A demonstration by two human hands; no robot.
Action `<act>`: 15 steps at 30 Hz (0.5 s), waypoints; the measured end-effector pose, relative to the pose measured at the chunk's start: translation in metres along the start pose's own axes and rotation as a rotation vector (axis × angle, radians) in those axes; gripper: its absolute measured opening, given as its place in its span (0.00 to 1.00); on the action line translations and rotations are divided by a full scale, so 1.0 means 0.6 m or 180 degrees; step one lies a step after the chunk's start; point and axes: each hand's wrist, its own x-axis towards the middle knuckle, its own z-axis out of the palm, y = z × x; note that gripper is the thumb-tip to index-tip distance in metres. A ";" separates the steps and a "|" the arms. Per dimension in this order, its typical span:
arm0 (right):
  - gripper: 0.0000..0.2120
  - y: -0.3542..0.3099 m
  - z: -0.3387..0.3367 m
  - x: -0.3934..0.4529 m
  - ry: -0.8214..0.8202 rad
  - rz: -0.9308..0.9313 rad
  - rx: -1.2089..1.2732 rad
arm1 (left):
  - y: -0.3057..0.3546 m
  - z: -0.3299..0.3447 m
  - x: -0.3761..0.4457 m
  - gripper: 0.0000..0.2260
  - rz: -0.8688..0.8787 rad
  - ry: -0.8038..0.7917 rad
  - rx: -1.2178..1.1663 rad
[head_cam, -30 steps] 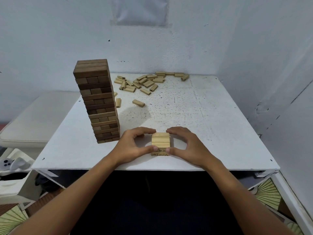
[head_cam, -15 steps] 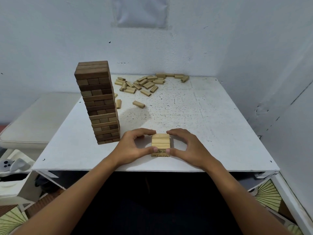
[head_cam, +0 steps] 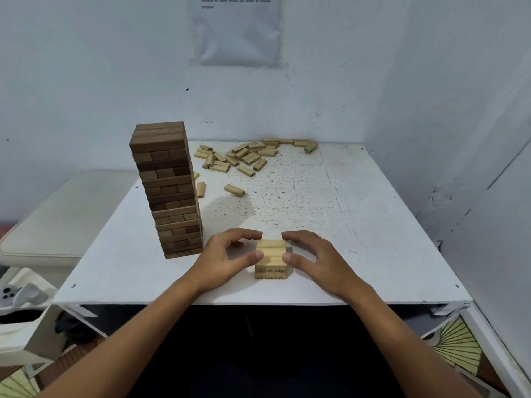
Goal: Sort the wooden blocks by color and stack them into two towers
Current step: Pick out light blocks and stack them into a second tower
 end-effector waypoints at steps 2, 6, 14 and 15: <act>0.25 0.002 0.000 0.002 0.0002 0.0068 0.0119 | 0.006 0.001 0.006 0.18 -0.0045 0.0062 -0.0009; 0.20 -0.003 -0.008 0.011 0.0035 0.0187 0.0282 | 0.023 0.002 0.023 0.11 -0.0023 0.0148 0.0158; 0.18 -0.051 -0.073 0.035 0.0120 0.0052 -0.0226 | 0.070 -0.006 0.072 0.13 0.0195 0.0068 0.0603; 0.18 -0.056 -0.082 0.039 0.0134 0.0036 -0.0281 | 0.077 -0.005 0.080 0.13 0.0213 0.0077 0.0690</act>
